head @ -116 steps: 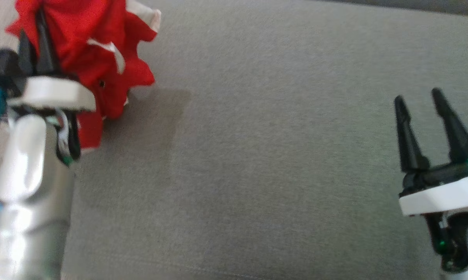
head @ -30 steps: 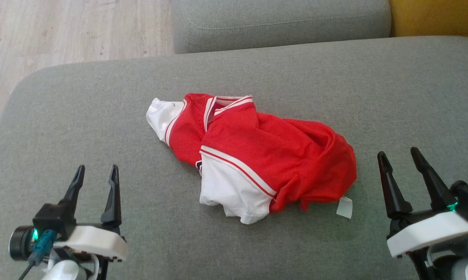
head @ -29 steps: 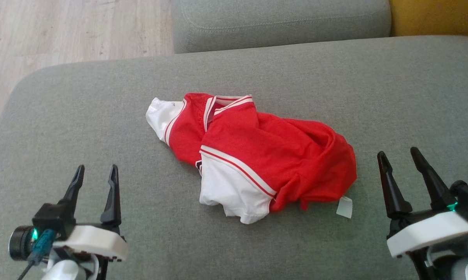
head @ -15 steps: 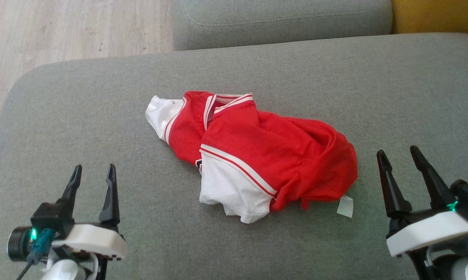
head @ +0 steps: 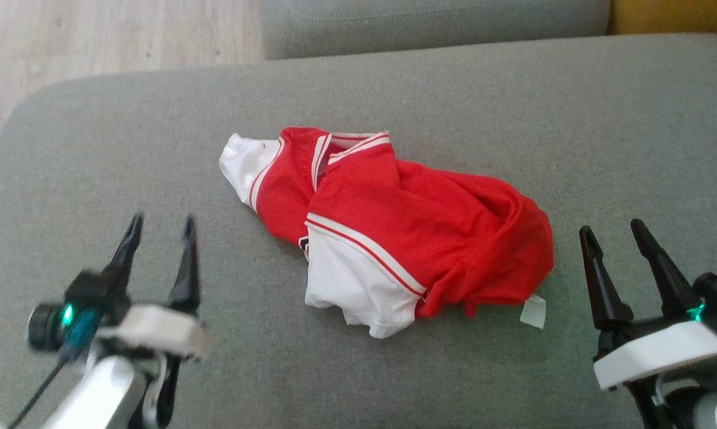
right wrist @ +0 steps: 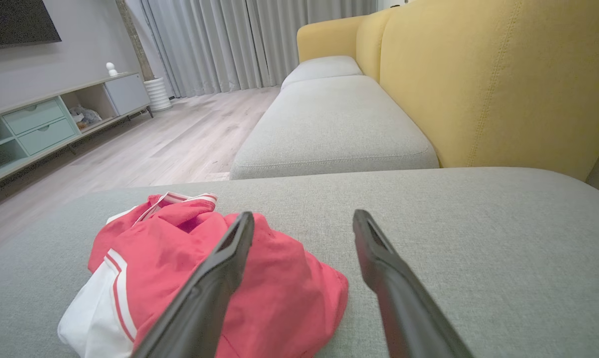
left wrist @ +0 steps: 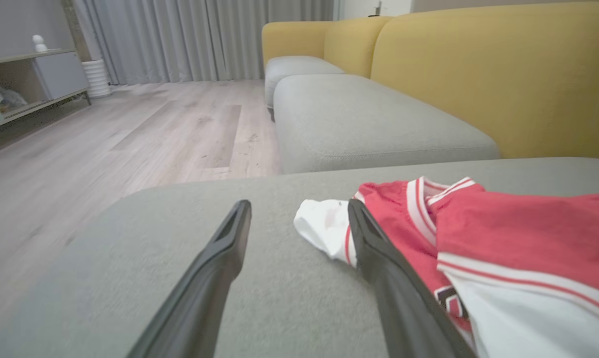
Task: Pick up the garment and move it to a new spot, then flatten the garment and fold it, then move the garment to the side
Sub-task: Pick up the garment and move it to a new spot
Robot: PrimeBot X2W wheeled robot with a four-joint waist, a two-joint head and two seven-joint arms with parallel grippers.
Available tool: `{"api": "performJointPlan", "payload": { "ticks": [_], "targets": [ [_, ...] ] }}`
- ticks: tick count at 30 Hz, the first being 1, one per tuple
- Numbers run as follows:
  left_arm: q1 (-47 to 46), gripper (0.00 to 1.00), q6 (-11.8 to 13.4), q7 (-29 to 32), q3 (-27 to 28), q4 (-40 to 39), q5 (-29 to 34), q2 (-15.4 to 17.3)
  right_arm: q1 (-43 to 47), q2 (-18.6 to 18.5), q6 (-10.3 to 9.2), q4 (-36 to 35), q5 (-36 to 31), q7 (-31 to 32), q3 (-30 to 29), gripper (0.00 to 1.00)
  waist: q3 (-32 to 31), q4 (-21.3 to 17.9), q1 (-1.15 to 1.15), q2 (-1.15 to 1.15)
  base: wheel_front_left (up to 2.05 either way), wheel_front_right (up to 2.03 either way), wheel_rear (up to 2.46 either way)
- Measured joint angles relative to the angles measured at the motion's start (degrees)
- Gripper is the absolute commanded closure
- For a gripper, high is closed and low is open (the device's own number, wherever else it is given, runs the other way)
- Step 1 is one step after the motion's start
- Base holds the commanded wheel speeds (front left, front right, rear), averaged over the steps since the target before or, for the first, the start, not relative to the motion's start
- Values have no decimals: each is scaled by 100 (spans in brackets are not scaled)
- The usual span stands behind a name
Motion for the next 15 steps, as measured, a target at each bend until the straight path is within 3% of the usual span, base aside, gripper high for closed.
{"api": "performJointPlan", "payload": {
  "ticks": [3,7,13,15],
  "targets": [
    [-563,0,-154,168,-182,124,90,-145,-53,-7,0,-23,3,-3,-1,0,148,2,0,0,0,0,0],
    [-1635,0,-476,555,-543,758,181,-612,-371,-71,0,-94,68,-64,0,0,522,-11,1,0,0,0,0],
    [-2656,0,-1023,1160,-906,2159,100,-1206,-665,-98,0,-44,193,-175,49,0,1030,-67,2,0,0,0,0],
    [-2839,0,-1070,1427,-969,2679,57,-1296,-755,-104,0,15,203,-193,82,0,1148,-112,2,0,0,0,0]
  ]
}}
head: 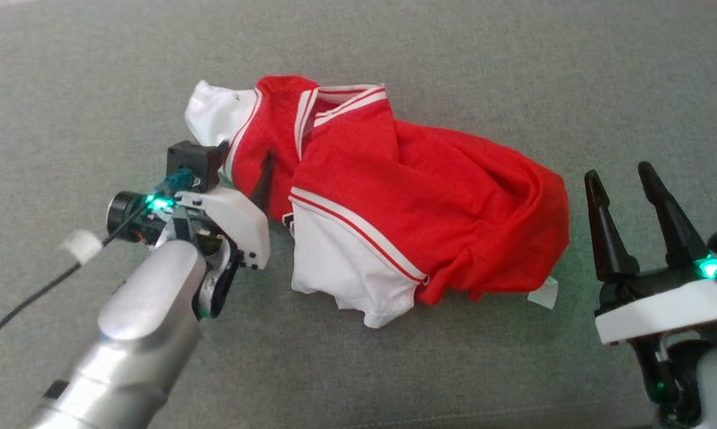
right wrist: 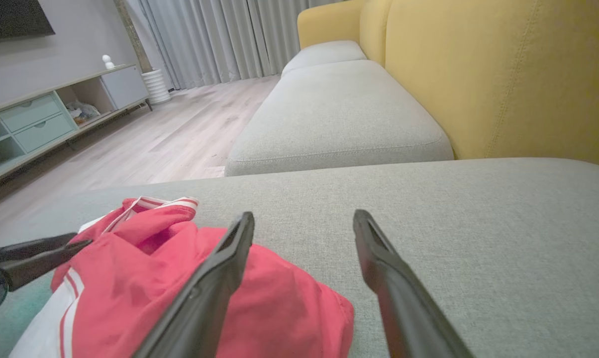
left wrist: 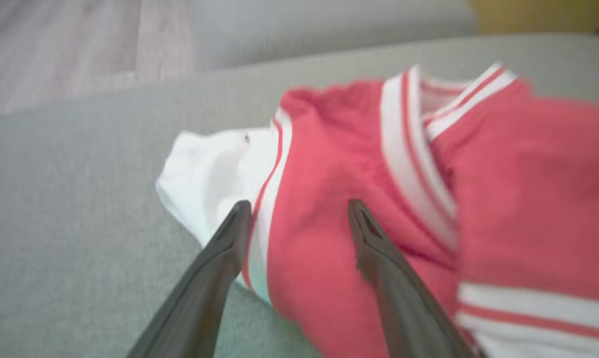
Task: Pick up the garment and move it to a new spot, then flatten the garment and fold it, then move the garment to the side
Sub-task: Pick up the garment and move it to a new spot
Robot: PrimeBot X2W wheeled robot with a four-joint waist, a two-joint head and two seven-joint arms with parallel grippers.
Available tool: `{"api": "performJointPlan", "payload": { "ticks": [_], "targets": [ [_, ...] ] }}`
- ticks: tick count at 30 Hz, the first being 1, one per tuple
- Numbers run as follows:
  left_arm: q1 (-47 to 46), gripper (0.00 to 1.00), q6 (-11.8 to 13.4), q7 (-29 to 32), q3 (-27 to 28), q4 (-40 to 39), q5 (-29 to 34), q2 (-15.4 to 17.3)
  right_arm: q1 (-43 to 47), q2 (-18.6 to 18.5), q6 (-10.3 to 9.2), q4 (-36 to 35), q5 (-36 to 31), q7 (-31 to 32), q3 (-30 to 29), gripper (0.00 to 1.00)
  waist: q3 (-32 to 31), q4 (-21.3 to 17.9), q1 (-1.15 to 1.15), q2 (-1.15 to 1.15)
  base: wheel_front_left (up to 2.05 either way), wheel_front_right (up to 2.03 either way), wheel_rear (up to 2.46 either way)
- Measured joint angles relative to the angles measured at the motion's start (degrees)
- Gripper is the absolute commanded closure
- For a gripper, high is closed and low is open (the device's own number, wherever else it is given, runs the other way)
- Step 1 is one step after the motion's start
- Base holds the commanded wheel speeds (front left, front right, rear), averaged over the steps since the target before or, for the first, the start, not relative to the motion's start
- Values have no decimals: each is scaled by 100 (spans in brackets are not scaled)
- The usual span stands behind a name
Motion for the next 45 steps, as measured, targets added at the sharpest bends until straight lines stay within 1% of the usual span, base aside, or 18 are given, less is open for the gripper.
{"api": "performJointPlan", "payload": {
  "ticks": [3,5,6,7,8,11,14,15,16,17,18,20,25,28,31,37,42,45],
  "targets": [
    [-185,0,-2,389,-83,664,-40,-86,-61,-19,0,81,46,-73,-4,0,108,-74,-1,0,0,0,0],
    [-377,0,-57,616,-93,884,-79,-179,-59,-44,0,141,51,-103,-8,0,133,-100,-2,0,0,0,0],
    [-492,15,-107,658,-97,982,-110,-207,-59,-45,0,159,51,-112,-7,0,133,-106,-2,0,0,0,0],
    [-572,94,-138,649,-99,1074,-111,-236,-59,-45,0,175,51,-118,-5,0,128,-111,-1,0,0,0,0],
    [-603,100,-154,599,-100,1137,-114,-265,-61,-44,0,191,51,-119,-3,0,118,-115,-1,0,0,0,0],
    [-603,100,-147,108,-118,1206,-9,-310,-63,-40,0,240,51,-148,-8,0,52,-115,-2,0,0,0,0],
    [-665,100,-153,-430,-103,1004,122,-283,-62,-11,0,280,49,-152,-10,0,-51,-107,-2,0,0,0,0],
    [-711,100,-157,-567,-105,850,178,-279,-59,8,0,293,49,-153,-13,0,-95,-102,-2,0,0,0,0],
    [-711,100,-157,-567,-105,850,178,-279,-59,8,0,293,49,-153,-13,0,-95,-102,-2,0,0,0,0],
    [-862,100,-203,-759,-122,443,290,-264,-53,36,0,309,49,-153,-23,0,-185,-89,-2,0,0,0,0],
    [-862,100,-203,-759,-122,443,290,-264,-53,36,0,309,49,-153,-23,0,-185,-89,-2,0,0,0,0],
    [-1055,100,-201,-821,-129,-69,364,-225,-47,51,0,328,49,-152,-48,0,-273,-73,-2,0,0,0,0],
    [-1457,100,-138,-695,-111,-1469,605,153,-26,126,0,356,48,-152,-56,0,-466,-64,-3,0,0,0,0],
    [-1597,100,-8,-488,-73,-2192,735,394,1,162,0,377,48,-152,-74,0,-571,-73,-3,0,0,0,0],
    [-1729,100,157,-235,98,-2635,740,653,104,214,0,393,40,-152,-100,0,-672,-70,-3,0,0,0,0],
    [-1939,100,265,-3,643,-2971,615,1126,313,246,0,394,31,-142,-204,0,-832,121,-3,0,0,0,0],
    [-2369,100,387,54,1158,-2975,612,1523,336,254,0,321,-10,-83,-235,0,-905,434,-3,0,0,0,0],
    [-2605,100,390,16,1495,-2820,517,1753,377,255,0,267,-11,-31,-244,0,-933,644,-3,0,0,0,0]
  ]
}}
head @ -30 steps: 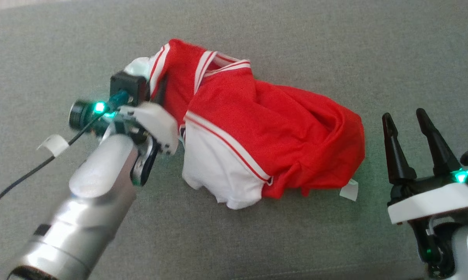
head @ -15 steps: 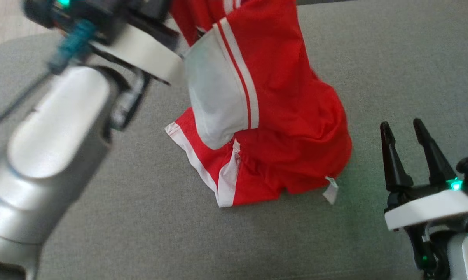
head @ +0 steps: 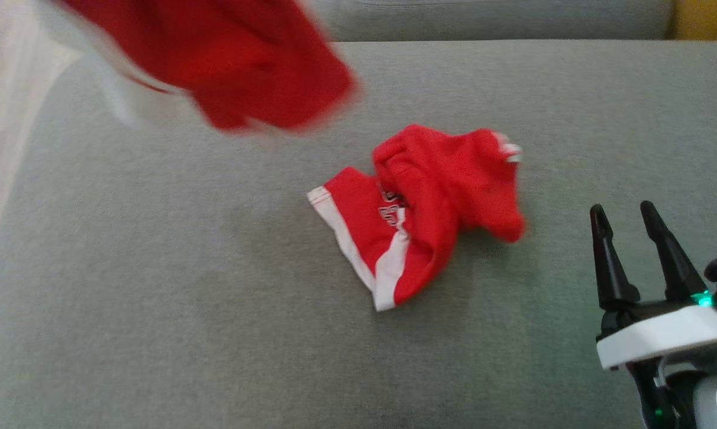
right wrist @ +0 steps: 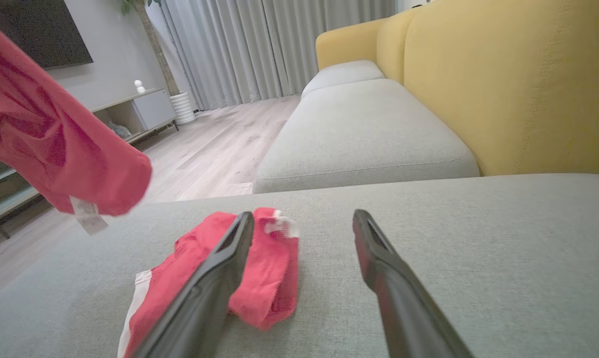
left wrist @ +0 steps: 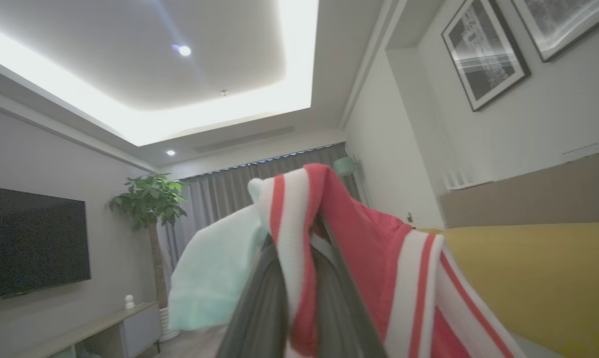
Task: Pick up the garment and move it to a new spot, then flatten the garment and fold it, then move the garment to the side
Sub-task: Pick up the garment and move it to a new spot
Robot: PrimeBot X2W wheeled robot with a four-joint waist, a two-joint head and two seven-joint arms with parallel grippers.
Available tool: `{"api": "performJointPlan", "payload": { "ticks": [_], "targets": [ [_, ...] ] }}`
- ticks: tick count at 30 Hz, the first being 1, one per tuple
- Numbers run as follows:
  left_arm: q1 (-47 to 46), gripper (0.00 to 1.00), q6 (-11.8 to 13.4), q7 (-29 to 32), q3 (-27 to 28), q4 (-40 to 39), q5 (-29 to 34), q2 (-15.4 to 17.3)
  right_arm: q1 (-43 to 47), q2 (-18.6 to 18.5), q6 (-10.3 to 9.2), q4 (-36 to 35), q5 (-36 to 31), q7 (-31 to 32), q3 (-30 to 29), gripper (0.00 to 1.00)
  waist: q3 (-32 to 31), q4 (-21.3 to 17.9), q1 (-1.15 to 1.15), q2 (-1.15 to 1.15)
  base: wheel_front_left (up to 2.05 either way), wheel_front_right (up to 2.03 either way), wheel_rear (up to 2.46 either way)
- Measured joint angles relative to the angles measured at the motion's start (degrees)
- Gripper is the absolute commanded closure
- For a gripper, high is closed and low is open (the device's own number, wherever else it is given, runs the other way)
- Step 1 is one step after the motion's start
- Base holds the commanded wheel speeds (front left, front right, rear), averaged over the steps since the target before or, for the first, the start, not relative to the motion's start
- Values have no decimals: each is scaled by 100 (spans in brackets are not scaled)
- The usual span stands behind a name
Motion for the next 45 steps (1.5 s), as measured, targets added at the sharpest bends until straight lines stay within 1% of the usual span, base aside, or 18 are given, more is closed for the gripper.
{"api": "performJointPlan", "payload": {
  "ticks": [3,5,9,13,18,20,23,24,28,32,35,36,37,38,41,43,45],
  "targets": [
    [-145,100,-19,-53,259,278,-116,177,80,0,0,-46,-9,47,10,0,-5,208,0,0,0,0,0],
    [-162,100,-88,-94,361,506,-241,258,66,-2,0,-77,-9,51,35,0,10,326,0,0,0,0,0],
    [12,100,-144,-211,423,1009,-381,272,60,-13,0,-148,-9,126,52,0,108,495,0,0,0,0,0],
    [407,100,-168,-396,553,1646,-568,271,38,-80,0,-221,-7,194,66,0,303,548,0,0,0,0,0],
    [845,100,-160,-594,931,2468,-977,270,-94,-221,0,-323,10,244,71,0,621,531,1,0,0,0,0],
    [1074,100,-162,-732,1109,2819,-1184,219,-179,-246,0,-369,12,249,71,0,757,509,1,0,0,0,0],
    [1605,100,-229,-916,1314,3460,-1558,-27,-253,-290,0,-397,55,289,62,0,947,463,1,0,0,0,0],
    [1605,100,-229,-916,1314,3460,-1558,-27,-253,-290,0,-397,55,289,62,0,947,463,1,0,0,0,0],
    [2353,100,-455,-1266,1411,4152,-1927,-646,-326,-367,0,-432,62,292,-11,0,1151,404,1,0,0,0,0],
    [2706,100,-689,-1690,1358,4600,-2049,-1270,-341,-389,0,-454,62,294,-69,0,1241,399,2,0,0,0,0],
    [2836,100,-894,-1874,1196,4857,-2041,-1508,-393,-391,0,-448,62,300,-63,0,1213,397,1,0,0,0,0],
    [2936,100,-901,-2008,1106,4970,-1942,-1605,-450,-390,0,-443,62,300,-63,0,1167,397,1,0,0,0,0],
    [2991,24,-929,-2073,1067,5009,-1919,-1644,-453,-390,0,-427,62,300,-59,0,1132,397,1,0,0,0,0],
    [3049,0,-943,-2112,1009,5032,-1853,-1660,-450,-388,0,-411,62,299,-60,0,1098,398,0,0,0,0,0],
    [3240,0,-880,-2237,880,5012,-1567,-1675,-445,-363,0,-345,60,292,-57,0,976,390,0,0,0,0,0],
    [3387,0,-711,-2273,833,4858,-1344,-1674,-434,-327,0,-301,60,283,-52,0,883,376,0,0,0,0,0],
    [3566,0,-521,-2298,836,4537,-1111,-1666,-433,-291,0,-235,60,232,-21,0,782,348,0,0,0,0,0]
  ]
}}
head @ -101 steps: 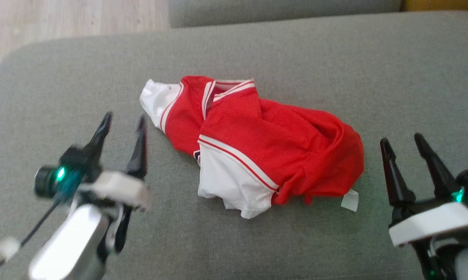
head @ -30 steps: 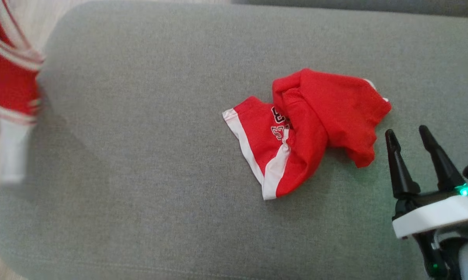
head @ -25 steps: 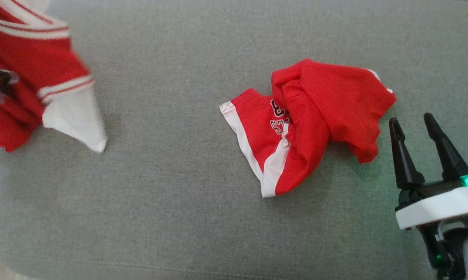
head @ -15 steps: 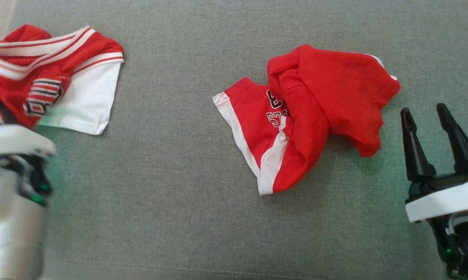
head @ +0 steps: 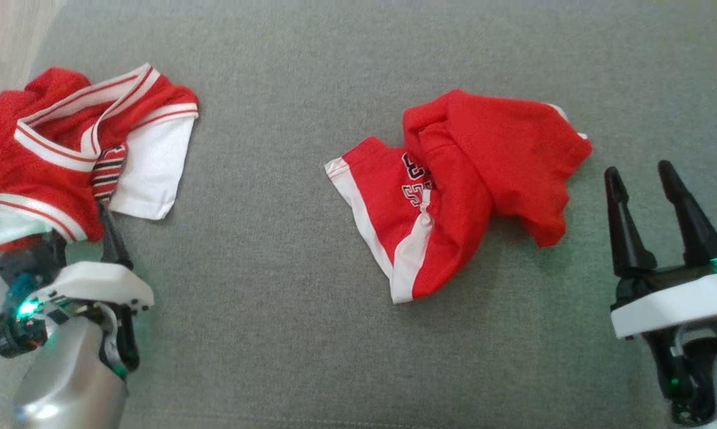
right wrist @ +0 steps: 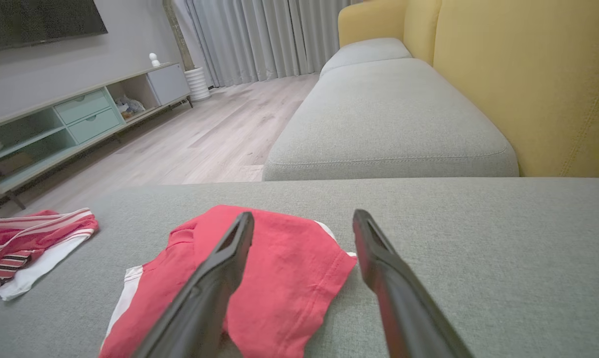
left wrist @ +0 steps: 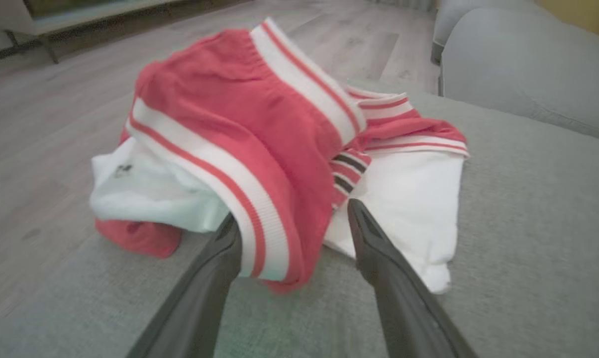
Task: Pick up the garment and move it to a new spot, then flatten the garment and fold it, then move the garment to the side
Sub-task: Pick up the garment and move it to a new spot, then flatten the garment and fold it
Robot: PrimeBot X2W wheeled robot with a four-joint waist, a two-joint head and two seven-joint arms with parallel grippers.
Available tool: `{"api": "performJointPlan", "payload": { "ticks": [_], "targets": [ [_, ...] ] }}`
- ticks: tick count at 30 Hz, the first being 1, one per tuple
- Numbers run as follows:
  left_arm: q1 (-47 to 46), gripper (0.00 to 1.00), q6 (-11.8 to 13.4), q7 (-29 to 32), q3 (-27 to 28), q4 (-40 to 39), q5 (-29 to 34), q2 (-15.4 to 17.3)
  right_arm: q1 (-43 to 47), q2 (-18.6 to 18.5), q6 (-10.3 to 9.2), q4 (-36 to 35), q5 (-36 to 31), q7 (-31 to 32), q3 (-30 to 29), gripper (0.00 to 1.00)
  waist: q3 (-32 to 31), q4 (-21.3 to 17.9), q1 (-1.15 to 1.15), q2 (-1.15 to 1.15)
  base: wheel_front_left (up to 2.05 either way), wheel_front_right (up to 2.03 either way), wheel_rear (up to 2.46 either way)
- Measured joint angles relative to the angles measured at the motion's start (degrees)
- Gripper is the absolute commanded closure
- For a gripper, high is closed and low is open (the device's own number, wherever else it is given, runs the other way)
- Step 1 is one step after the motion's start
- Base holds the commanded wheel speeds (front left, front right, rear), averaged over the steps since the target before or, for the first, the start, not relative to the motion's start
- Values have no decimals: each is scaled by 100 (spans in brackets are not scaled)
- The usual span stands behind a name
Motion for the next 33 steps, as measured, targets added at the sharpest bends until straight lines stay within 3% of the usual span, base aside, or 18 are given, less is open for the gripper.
{"api": "performJointPlan", "payload": {
  "ticks": [6,10,15,22,33],
  "targets": [
    [953,0,603,-4,87,-1733,831,-4,12,70,0,167,-10,-68,101,0,-310,-167,0,0,0,0,0],
    [1563,0,793,-15,-172,-2658,1236,-19,30,75,0,253,-47,-76,154,0,-475,-338,0,0,0,0,0],
    [1639,0,938,59,-494,-3575,1580,-3,58,74,0,304,-104,-76,157,0,-661,-551,0,0,0,0,0],
    [1676,0,1065,657,-838,-4027,1893,198,321,90,0,369,-154,-62,176,0,-889,-804,0,0,0,0,0],
    [2291,0,1356,1076,-721,-4359,1672,335,585,163,0,392,-153,-4,258,0,-1114,-1011,0,0,0,0,0]
  ]
}}
